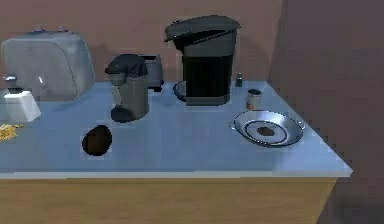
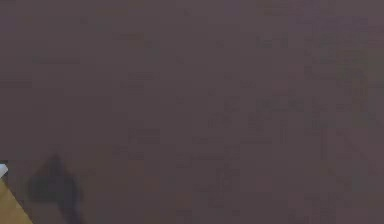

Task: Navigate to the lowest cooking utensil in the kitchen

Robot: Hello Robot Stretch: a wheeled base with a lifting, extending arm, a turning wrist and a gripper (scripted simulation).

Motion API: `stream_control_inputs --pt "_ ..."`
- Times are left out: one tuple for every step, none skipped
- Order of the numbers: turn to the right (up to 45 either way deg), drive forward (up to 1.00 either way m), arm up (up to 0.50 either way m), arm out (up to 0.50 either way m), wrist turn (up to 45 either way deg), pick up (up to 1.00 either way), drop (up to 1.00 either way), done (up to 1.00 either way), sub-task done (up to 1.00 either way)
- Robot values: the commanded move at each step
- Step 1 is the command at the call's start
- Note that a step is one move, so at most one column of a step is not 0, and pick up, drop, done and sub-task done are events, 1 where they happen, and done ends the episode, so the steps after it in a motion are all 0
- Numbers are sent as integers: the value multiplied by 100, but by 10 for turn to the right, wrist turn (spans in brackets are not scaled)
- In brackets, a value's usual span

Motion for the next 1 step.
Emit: stream_control_inputs --pt "-450 0 0 0 0 0 0 0 0"
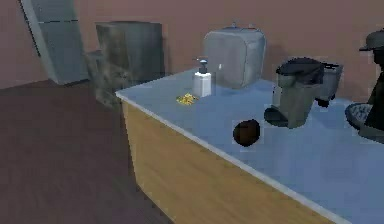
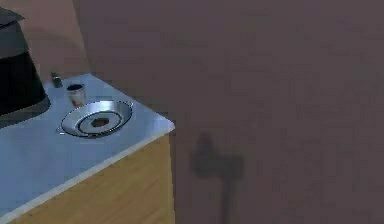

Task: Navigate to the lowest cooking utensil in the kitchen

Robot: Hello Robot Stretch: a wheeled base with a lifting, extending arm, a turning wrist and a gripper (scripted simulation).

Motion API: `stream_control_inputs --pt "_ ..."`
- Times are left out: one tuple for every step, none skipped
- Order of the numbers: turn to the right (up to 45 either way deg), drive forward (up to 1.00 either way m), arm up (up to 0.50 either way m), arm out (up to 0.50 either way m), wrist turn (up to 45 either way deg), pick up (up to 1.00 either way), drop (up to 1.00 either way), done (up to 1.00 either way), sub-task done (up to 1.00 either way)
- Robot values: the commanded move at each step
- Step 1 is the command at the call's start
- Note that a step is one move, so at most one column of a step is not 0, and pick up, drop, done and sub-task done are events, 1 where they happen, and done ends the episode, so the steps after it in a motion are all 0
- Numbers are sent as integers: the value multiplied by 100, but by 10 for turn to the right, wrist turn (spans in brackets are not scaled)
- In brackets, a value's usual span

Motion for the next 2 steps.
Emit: stream_control_inputs --pt "-450 0 0 0 0 0 0 0 0" --pt "-210 0 0 0 0 0 0 0 0"
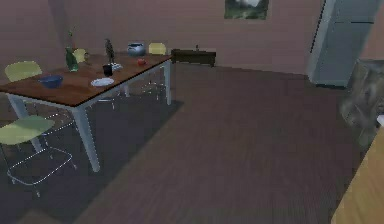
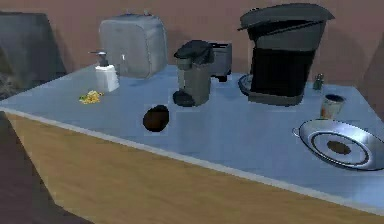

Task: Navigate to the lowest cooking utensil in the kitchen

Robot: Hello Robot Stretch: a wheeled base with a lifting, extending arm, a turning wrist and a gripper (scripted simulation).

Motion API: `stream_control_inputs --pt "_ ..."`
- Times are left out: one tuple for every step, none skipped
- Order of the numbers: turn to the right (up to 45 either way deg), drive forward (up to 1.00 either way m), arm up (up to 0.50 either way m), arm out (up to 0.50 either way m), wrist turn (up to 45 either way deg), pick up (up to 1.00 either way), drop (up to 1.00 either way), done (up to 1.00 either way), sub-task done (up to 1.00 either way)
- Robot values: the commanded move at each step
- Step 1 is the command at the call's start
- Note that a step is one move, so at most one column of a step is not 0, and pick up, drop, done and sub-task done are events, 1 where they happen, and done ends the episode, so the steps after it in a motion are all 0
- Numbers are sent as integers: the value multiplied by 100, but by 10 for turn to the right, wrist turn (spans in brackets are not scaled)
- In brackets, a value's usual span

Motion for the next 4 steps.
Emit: stream_control_inputs --pt "0 100 0 0 0 0 0 0 0" --pt "0 100 0 0 0 0 0 0 0" --pt "-150 0 0 0 0 0 0 0 0" --pt "-30 0 0 0 0 0 0 0 0"
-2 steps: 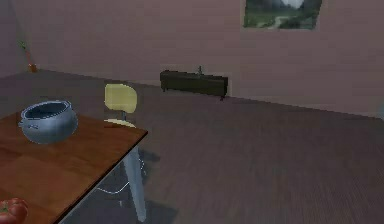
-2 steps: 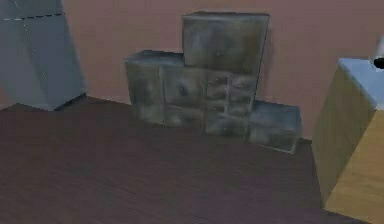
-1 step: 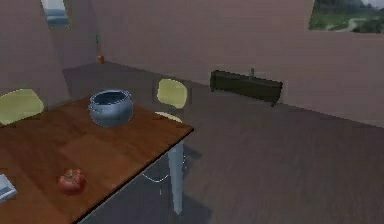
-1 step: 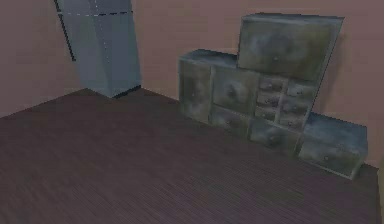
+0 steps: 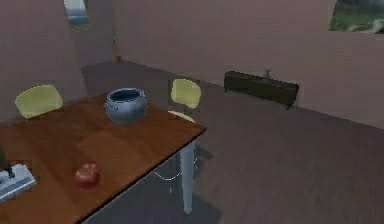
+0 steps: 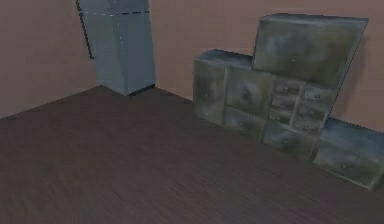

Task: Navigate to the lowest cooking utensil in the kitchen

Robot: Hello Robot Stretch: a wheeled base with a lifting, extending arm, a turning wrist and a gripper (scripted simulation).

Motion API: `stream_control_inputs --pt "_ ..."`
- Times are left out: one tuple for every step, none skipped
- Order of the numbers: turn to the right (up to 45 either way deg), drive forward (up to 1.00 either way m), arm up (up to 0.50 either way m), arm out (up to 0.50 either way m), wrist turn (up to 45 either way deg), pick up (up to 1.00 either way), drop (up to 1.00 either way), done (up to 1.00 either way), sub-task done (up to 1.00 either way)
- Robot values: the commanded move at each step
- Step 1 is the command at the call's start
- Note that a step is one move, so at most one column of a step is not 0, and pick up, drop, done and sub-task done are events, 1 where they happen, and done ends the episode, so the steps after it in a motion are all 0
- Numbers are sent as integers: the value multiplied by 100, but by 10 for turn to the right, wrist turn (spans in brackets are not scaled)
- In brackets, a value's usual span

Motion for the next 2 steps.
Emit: stream_control_inputs --pt "0 10 0 0 0 0 0 0 0" --pt "-180 0 0 0 0 0 0 0 0"
